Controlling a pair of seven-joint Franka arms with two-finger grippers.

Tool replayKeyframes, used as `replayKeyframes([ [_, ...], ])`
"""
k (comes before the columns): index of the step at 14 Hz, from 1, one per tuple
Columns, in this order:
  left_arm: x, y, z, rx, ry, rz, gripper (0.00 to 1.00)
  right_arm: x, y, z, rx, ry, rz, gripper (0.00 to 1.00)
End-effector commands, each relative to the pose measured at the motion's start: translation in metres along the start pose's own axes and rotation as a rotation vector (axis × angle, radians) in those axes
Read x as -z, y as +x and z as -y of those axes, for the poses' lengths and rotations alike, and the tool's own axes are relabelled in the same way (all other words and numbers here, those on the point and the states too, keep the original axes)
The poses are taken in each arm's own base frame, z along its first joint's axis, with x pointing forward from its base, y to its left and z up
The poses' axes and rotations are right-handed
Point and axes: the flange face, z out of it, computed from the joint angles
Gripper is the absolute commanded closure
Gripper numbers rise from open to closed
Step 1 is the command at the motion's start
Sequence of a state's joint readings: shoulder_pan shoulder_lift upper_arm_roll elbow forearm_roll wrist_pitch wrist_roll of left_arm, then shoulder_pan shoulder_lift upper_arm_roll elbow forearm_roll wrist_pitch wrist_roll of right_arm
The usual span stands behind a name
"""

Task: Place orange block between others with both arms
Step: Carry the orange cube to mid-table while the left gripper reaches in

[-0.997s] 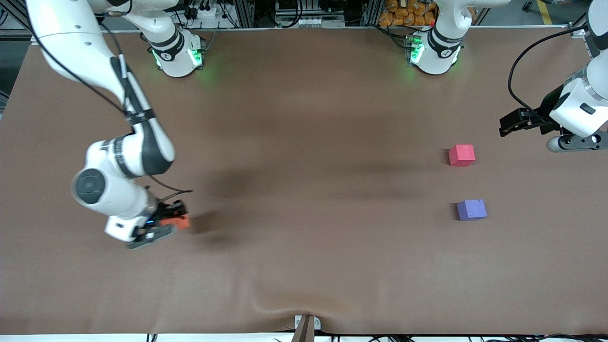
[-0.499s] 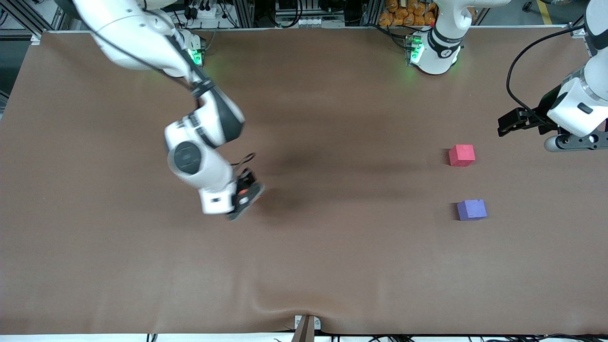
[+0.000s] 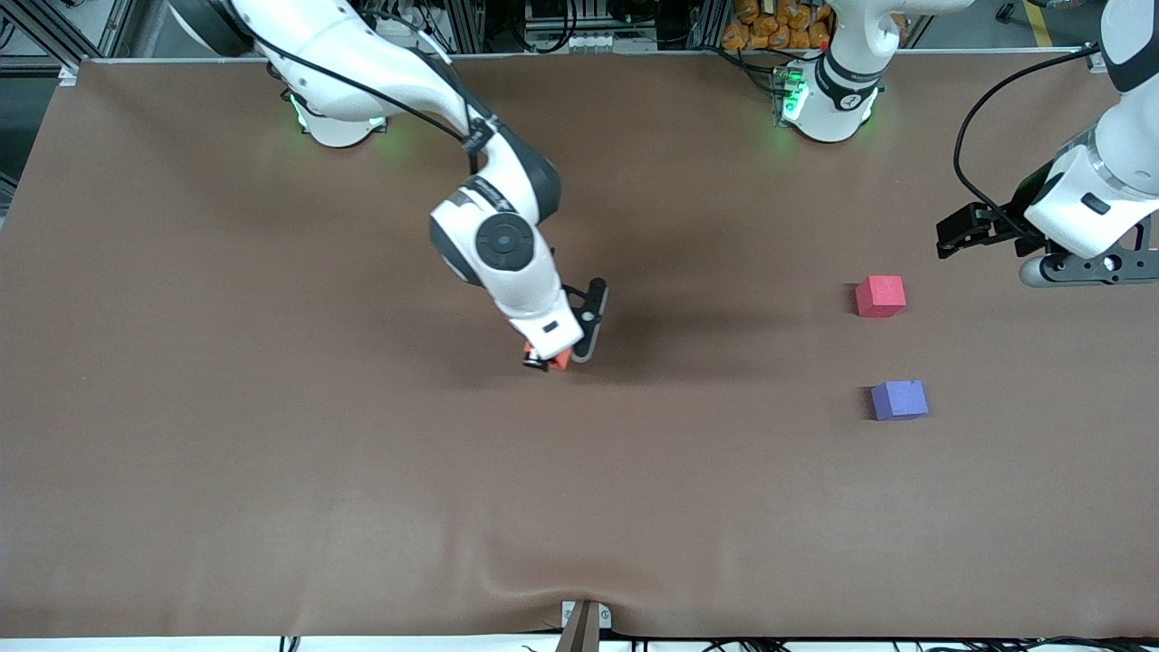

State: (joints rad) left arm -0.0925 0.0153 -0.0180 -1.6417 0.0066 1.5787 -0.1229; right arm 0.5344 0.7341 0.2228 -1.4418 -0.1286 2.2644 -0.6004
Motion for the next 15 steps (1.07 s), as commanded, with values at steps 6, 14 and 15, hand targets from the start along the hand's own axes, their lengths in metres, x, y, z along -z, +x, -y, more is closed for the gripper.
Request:
replayKeyframes([
  [6, -0.004, -0.002, -0.005, -0.008, 0.003, 0.013, 0.0, -0.047, 0.032, 0.003, 0.173, -0.04, -0.014, 1.0],
  [14, 0.0, -0.029, -0.043, -0.073, 0.026, 0.093, 0.0, -0.068, 0.034, 0.015, 0.151, -0.052, 0.021, 1.0],
  [15, -0.001, -0.028, -0.042, -0.079, 0.026, 0.098, 0.0, -0.068, 0.035, 0.016, 0.151, -0.053, 0.019, 0.89],
])
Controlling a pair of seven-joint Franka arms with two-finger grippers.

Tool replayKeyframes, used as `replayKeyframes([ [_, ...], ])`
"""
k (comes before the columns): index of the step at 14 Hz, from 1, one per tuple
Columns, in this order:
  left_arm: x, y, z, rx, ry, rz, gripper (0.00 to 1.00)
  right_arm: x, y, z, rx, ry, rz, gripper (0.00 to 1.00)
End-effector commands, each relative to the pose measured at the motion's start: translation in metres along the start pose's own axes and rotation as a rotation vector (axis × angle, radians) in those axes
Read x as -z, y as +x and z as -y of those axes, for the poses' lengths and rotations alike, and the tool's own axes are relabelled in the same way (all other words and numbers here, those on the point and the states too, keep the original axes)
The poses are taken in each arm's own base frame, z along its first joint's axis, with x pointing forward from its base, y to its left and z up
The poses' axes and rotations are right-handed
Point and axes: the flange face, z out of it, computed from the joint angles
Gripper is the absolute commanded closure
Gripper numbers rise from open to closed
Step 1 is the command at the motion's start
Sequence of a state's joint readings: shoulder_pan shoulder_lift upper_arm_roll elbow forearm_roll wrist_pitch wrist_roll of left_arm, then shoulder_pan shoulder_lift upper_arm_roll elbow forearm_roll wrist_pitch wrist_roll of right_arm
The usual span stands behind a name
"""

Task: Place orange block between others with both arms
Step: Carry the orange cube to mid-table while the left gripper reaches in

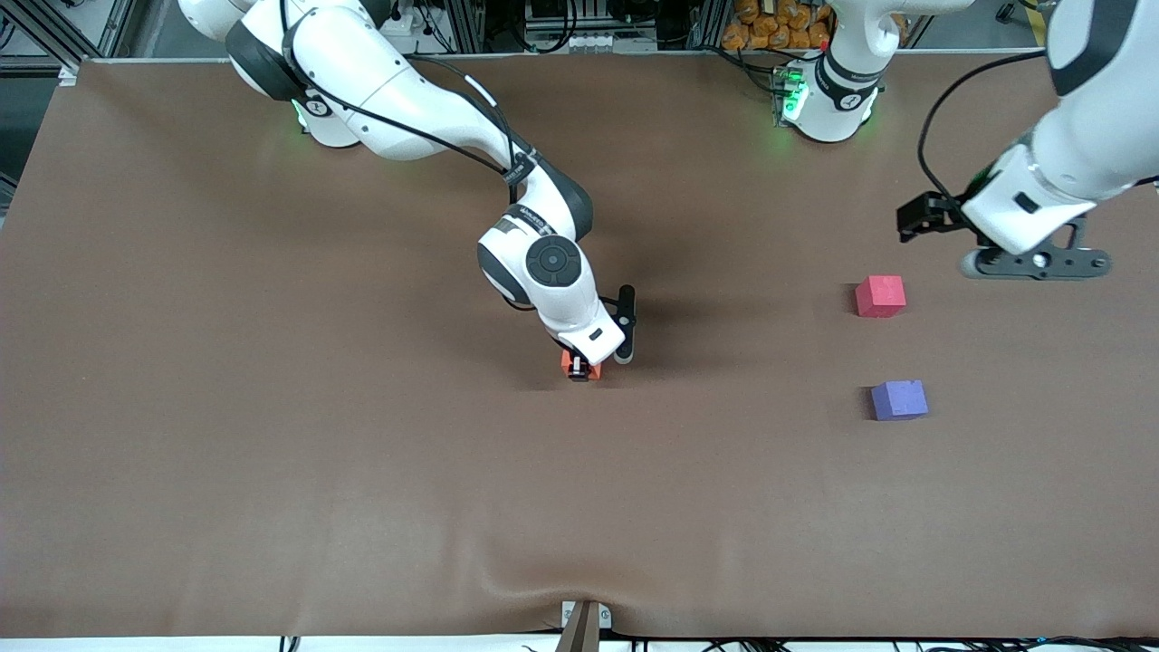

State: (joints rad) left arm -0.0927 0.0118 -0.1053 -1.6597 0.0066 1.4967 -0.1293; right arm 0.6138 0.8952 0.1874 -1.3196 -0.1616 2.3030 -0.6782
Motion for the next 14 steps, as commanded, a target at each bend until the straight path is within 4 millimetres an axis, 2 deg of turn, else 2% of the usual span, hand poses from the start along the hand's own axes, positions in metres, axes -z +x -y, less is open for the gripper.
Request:
replayKeyframes([
  [1, -0.005, 0.001, -0.001, 0.0, 0.004, 0.032, 0.0, -0.006, 0.007, 0.0, 0.001, -0.039, 0.008, 0.62],
  [2, -0.014, 0.009, -0.006, -0.008, 0.009, 0.043, 0.0, -0.005, 0.01, 0.002, 0.013, -0.051, 0.01, 0.01],
  [5, 0.005, 0.001, -0.016, -0.026, 0.017, 0.002, 0.0, -0.003, 0.018, 0.007, 0.046, -0.082, 0.016, 0.0],
  [9, -0.008, 0.016, -0.026, -0.035, 0.014, -0.009, 0.0, 0.009, 0.02, 0.005, 0.047, -0.094, 0.012, 0.0],
  [11, -0.008, 0.018, -0.028, -0.037, 0.002, -0.021, 0.0, 0.024, 0.023, 0.003, 0.045, -0.102, 0.001, 0.0],
  [14, -0.015, 0.027, -0.029, -0.033, 0.001, -0.031, 0.0, 0.046, 0.014, -0.01, 0.018, -0.104, -0.006, 0.0],
])
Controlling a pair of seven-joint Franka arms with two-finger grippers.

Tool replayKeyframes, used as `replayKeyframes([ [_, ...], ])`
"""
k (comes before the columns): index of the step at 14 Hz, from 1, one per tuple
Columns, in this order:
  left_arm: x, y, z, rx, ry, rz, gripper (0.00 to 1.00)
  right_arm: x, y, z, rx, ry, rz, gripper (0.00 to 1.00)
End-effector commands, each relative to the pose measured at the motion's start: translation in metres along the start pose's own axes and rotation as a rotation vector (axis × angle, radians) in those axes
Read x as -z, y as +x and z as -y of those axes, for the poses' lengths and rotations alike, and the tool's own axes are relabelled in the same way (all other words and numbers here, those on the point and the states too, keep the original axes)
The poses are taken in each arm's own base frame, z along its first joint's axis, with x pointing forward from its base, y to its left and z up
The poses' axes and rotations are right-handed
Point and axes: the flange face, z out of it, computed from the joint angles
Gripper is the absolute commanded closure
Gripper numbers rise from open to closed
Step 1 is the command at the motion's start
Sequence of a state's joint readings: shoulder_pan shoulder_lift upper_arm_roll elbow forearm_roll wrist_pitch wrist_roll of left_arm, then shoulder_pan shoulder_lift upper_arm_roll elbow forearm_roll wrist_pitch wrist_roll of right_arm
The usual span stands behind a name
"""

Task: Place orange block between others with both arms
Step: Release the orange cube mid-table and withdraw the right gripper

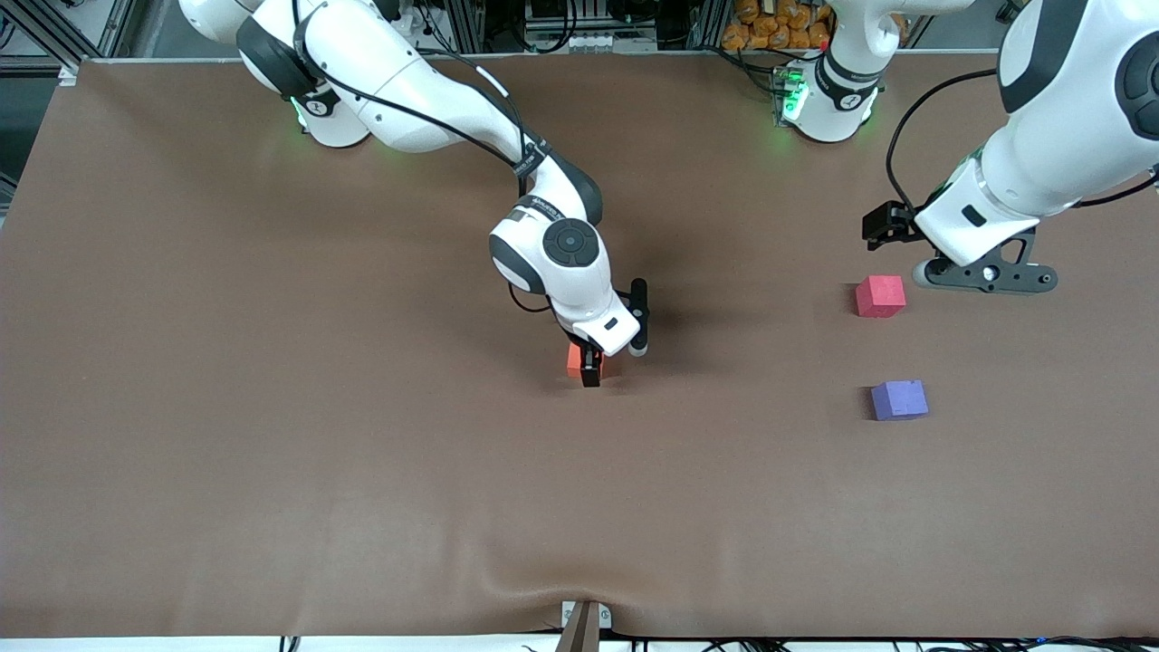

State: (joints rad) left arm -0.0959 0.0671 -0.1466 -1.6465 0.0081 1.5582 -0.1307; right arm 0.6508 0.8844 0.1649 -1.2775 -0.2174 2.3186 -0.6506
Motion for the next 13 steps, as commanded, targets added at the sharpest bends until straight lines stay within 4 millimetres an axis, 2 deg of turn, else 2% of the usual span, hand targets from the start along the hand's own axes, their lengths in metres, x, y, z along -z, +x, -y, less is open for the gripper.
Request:
replayKeyframes([
  [1, 0.0, 0.008, -0.005, 0.007, 0.0, -0.016, 0.0, 0.03, -0.013, -0.02, -0.031, -0.017, 0.007, 0.0],
  [3, 0.001, 0.008, -0.005, 0.007, -0.004, -0.02, 0.0, 0.063, -0.03, -0.041, -0.065, -0.027, 0.014, 0.0],
  [5, -0.002, 0.011, -0.013, -0.005, -0.005, -0.028, 0.0, 0.095, -0.068, -0.075, -0.137, -0.026, 0.034, 0.0],
  [7, -0.005, 0.012, -0.018, -0.014, -0.005, -0.022, 0.0, 0.121, -0.118, -0.106, -0.257, 0.032, 0.032, 0.0],
  [10, -0.01, 0.016, -0.019, -0.016, -0.006, -0.016, 0.0, 0.137, -0.206, -0.142, -0.389, 0.115, 0.111, 0.0],
  [12, -0.002, 0.023, -0.029, -0.022, -0.008, -0.036, 0.0, 0.14, -0.256, -0.158, -0.473, 0.137, 0.112, 0.0],
  [13, -0.005, 0.025, -0.035, 0.001, -0.002, -0.034, 0.0, 0.149, -0.27, -0.157, -0.5, 0.144, 0.103, 0.0],
])
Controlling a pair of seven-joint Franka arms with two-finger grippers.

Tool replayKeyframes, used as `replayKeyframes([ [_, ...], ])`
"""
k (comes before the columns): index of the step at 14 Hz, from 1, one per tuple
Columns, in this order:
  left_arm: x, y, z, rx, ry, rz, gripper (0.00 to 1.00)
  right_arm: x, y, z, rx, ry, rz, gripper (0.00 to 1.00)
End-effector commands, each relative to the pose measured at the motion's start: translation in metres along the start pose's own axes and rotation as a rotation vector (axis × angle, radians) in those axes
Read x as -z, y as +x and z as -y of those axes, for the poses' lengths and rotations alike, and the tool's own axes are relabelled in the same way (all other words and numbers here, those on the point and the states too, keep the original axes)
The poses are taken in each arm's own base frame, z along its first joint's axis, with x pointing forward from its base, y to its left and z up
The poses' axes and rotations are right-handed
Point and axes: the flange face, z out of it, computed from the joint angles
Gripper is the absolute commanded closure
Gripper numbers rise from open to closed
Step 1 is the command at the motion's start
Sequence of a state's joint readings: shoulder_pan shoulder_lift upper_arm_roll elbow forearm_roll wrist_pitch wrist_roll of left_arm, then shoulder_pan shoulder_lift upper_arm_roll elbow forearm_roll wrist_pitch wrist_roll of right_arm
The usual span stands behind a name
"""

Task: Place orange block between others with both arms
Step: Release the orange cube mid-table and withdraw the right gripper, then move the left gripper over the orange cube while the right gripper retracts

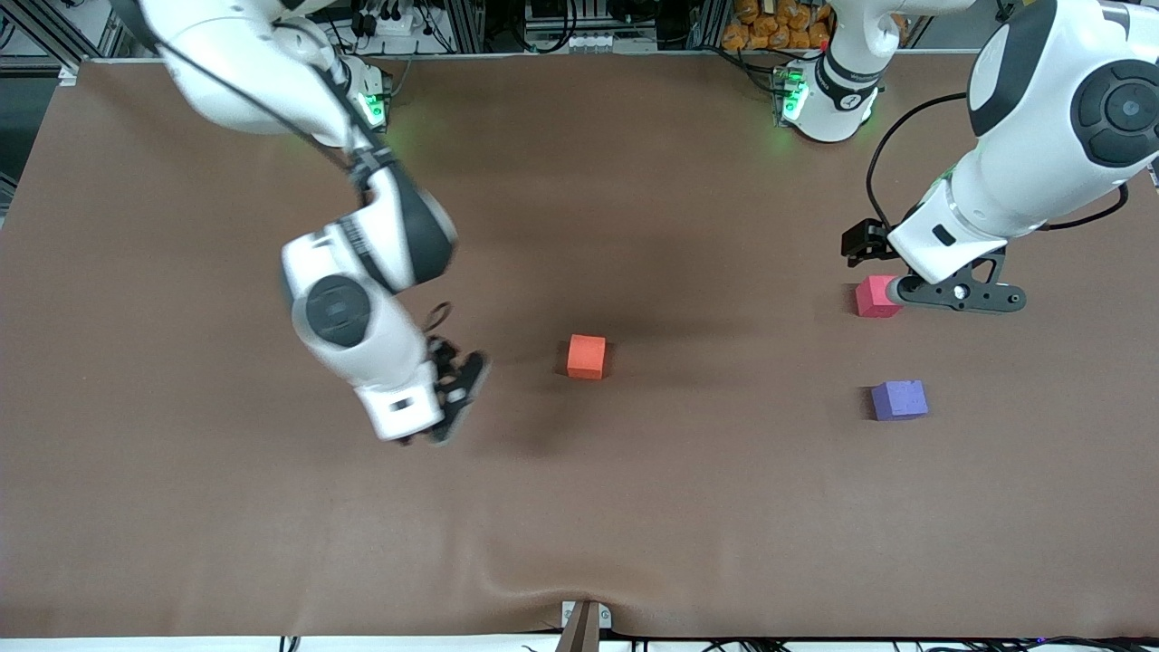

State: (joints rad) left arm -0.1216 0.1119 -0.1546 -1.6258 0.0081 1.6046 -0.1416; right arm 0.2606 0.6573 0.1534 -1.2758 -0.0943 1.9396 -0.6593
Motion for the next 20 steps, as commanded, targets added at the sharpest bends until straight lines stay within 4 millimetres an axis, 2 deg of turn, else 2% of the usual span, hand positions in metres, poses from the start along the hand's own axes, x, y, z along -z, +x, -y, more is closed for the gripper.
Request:
replayKeyframes([
  [1, -0.002, 0.012, -0.026, 0.047, 0.009, 0.0, 0.0, 0.008, -0.035, -0.004, -0.055, 0.041, -0.004, 0.0],
  [4, -0.012, 0.029, -0.044, 0.073, 0.002, 0.002, 0.0, 0.018, -0.056, -0.008, -0.086, 0.034, 0.004, 0.0],
  [8, -0.03, 0.047, -0.065, 0.101, -0.011, -0.018, 0.0, 0.016, -0.095, -0.033, -0.151, 0.041, 0.017, 0.0],
  [9, -0.037, 0.052, -0.069, 0.117, -0.018, -0.023, 0.0, 0.02, -0.097, -0.032, -0.152, 0.038, 0.016, 0.0],
  [12, -0.073, 0.067, -0.109, 0.158, -0.023, -0.038, 0.0, 0.022, -0.098, -0.027, -0.149, 0.038, 0.018, 0.0],
  [14, -0.096, 0.074, -0.126, 0.171, -0.026, -0.033, 0.0, 0.021, -0.097, -0.026, -0.147, 0.039, 0.02, 0.0],
  [17, -0.105, 0.074, -0.147, 0.151, -0.032, -0.043, 0.0, 0.025, -0.1, -0.026, -0.15, 0.037, 0.02, 0.0],
  [20, -0.1, 0.064, -0.175, 0.085, 0.003, -0.071, 0.0, 0.035, -0.102, -0.026, -0.154, 0.027, 0.014, 0.0],
])
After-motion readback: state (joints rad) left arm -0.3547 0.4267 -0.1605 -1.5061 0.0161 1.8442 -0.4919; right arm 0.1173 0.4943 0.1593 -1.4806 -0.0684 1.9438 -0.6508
